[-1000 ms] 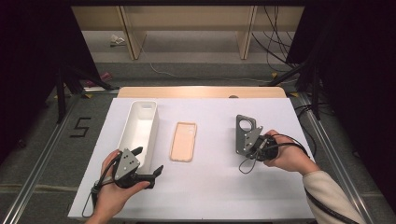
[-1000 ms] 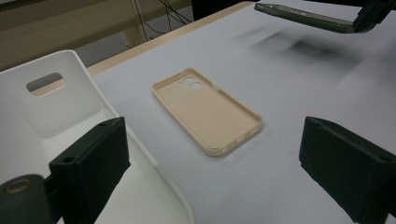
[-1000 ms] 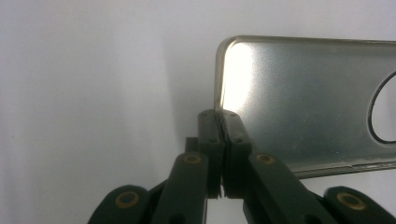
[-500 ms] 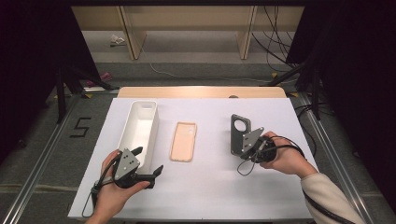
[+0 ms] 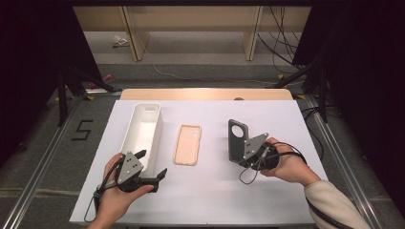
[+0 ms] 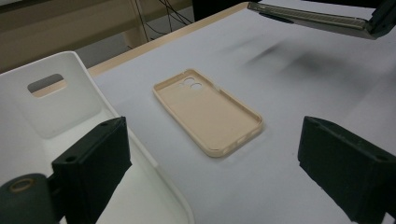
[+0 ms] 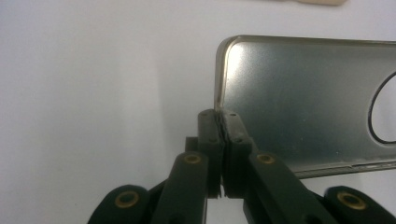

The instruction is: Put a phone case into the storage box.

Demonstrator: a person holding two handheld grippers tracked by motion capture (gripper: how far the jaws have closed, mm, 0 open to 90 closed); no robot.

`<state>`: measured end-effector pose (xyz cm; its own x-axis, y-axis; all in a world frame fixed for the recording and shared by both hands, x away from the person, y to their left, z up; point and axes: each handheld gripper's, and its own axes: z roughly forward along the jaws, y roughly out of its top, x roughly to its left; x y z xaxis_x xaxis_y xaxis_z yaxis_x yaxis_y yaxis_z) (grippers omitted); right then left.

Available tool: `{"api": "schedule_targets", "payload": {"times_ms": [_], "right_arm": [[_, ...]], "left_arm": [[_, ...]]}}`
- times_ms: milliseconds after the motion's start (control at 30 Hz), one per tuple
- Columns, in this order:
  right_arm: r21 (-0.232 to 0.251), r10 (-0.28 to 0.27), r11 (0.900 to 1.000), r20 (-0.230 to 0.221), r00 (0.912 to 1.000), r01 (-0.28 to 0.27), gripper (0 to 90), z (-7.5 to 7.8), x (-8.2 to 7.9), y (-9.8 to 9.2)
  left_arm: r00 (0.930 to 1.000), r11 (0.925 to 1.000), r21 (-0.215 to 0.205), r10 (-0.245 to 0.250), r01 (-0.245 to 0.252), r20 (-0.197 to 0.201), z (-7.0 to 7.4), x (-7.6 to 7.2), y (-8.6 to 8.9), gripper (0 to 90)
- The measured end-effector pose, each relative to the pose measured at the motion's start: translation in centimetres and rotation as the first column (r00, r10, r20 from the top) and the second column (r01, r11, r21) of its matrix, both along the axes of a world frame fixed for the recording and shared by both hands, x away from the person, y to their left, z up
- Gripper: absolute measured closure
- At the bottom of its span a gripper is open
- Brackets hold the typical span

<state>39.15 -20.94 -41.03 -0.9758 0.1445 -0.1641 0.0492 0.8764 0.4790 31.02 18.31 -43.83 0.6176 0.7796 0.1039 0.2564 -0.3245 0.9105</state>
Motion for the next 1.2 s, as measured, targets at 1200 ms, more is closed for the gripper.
{"api": "schedule_targets", "payload": {"times_ms": [1200], "right_arm": [[0.092,0.093,0.991,0.038,0.9949,-0.096,89.0,0.7,-3.2,3.9]], "left_arm": [[0.9997,0.9995,-0.03,0.003,-0.004,-0.026,5.0,5.9,-5.2,12.4]]}}
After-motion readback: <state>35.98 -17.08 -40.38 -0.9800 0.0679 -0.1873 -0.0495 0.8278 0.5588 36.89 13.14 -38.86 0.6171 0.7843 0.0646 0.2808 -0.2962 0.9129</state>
